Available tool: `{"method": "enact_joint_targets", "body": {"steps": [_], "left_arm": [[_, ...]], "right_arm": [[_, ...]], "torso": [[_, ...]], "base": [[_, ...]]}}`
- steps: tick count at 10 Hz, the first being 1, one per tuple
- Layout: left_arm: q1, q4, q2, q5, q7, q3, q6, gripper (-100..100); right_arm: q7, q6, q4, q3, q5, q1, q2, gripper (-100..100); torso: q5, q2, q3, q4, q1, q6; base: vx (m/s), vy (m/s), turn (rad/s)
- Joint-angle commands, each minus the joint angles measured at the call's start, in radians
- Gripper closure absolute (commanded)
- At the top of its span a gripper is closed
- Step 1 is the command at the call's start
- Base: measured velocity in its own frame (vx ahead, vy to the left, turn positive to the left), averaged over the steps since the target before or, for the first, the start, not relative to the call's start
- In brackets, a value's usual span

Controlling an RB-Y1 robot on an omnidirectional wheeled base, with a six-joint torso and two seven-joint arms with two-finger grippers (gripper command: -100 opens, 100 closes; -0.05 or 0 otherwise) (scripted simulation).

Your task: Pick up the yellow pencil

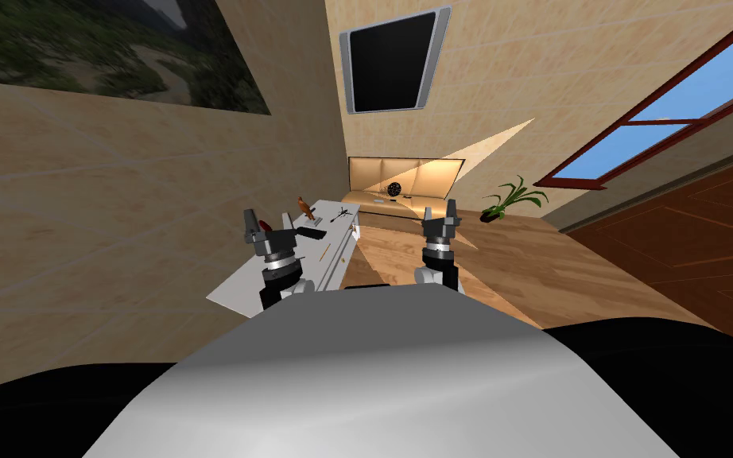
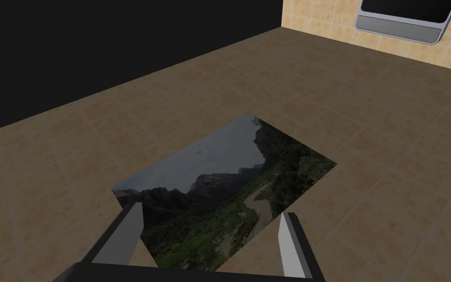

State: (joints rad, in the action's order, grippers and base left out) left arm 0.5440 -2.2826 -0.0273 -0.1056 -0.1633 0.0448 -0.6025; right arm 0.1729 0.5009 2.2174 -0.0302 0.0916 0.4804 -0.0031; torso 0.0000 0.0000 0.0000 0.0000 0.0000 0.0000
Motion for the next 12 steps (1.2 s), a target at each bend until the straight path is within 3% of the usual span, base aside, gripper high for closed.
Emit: {"method": "enact_joint_targets", "body": {"steps": [1,6,9,12], "left_arm": [[-0.003,0.014,-0.016,-0.003,-0.008,-0.010,0.032,-100],[-0.018,0.067,-0.057,-0.016,-0.031,-0.046,0.142,-100],[-0.039,0.127,-0.093,-0.034,-0.052,-0.087,0.243,-100],[-0.047,0.151,-0.106,-0.042,-0.059,-0.102,0.311,-100]], "right_arm": [[0.000,0.000,0.000,0.000,0.000,0.000,0.000,0],[0.000,0.000,0.000,0.000,0.000,0.000,0.000,0],[0.000,0.000,0.000,0.000,0.000,0.000,0.000,0],[0.000,0.000,0.000,0.000,0.000,0.000,0.000,0]], "torso": [[0.000,0.000,0.000,0.000,0.000,0.000],[0.000,-0.005,-0.003,-0.001,-0.002,0.000],[0.000,-0.005,-0.003,-0.001,-0.002,0.000],[0.000,-0.005,-0.003,-0.001,-0.001,0.000]], "base": [[0.027,-0.015,0.038],[0.059,-0.032,0.041],[0.071,-0.032,0.040],[0.061,-0.021,0.013]]}}
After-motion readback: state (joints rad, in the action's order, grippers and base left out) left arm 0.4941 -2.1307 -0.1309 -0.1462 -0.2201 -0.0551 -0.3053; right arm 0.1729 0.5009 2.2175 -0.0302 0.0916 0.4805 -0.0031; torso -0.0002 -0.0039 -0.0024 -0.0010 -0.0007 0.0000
